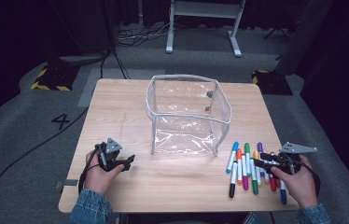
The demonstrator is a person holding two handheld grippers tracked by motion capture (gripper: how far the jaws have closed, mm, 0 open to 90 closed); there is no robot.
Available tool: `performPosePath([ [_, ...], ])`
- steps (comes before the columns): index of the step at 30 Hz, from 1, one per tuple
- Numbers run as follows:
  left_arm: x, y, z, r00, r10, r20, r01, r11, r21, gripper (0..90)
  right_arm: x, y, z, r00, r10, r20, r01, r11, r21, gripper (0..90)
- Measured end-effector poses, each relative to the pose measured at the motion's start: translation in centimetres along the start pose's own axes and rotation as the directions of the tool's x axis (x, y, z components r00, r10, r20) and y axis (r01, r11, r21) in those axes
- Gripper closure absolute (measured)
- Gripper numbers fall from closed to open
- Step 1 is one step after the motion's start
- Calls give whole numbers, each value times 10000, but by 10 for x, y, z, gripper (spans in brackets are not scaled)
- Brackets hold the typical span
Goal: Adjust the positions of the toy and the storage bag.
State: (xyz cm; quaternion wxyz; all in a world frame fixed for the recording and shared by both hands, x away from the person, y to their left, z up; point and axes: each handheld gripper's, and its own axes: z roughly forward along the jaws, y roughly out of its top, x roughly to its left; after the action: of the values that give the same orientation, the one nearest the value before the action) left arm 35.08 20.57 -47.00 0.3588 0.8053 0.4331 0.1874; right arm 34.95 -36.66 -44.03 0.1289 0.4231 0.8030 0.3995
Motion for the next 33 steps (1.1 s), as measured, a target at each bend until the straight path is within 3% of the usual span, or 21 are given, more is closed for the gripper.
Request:
performPosePath([
  [8,-18,31,-7,9947,528,879,-502,9982,-323,300,22,24,6,9959,-845,-311,852,9961,235,531],
  [13,-24,47,-6,9905,748,1156,-695,9964,-489,306,38,41,13,9899,-1309,-548,1330,9904,374,534],
  [14,-25,50,-4,9897,709,1240,-647,9965,-538,308,41,45,13,9884,-1395,-603,1418,9892,369,534],
  [17,-29,59,1,9836,1167,1376,-1105,9925,-518,304,48,58,12,9880,-1359,-728,1355,9907,-111,535],
  [19,-31,65,5,9796,1282,1547,-1207,9911,-568,303,55,67,14,9864,-1388,-883,1365,9901,-317,539],
  [21,-33,71,7,9779,1301,1637,-1213,9906,-628,308,66,77,25,9799,-1681,-1073,1671,9858,-188,539],
  [23,-33,77,10,9782,1302,1616,-1184,9897,-808,311,69,80,29,9775,-1774,-1144,1774,9841,-103,539],
  [26,-31,83,16,9782,1345,1579,-1208,9883,-936,418,72,87,43,9764,-1839,-1133,1860,9825,80,557],
  [27,-30,84,17,9785,1359,1549,-1227,9882,-921,566,73,92,49,9785,-1734,-1119,1753,9845,81,575],
  [28,-29,85,19,9784,1363,1557,-1230,9881,-920,566,73,92,49,9785,-1734,-1119,1753,9845,81,575],
  [29,-29,86,20,9761,1344,1710,-1205,9887,-893,740,75,96,54,9776,-1768,-1139,1788,9839,78,604],
  [30,-28,86,20,9705,1280,2043,-1119,9897,-889,821,75,98,56,9770,-1820,-1114,1840,9829,85,614],
  [33,-29,86,19,9696,1365,2030,-1210,9888,-869,860,77,103,62,9745,-2039,-934,2062,9784,152,742],
])
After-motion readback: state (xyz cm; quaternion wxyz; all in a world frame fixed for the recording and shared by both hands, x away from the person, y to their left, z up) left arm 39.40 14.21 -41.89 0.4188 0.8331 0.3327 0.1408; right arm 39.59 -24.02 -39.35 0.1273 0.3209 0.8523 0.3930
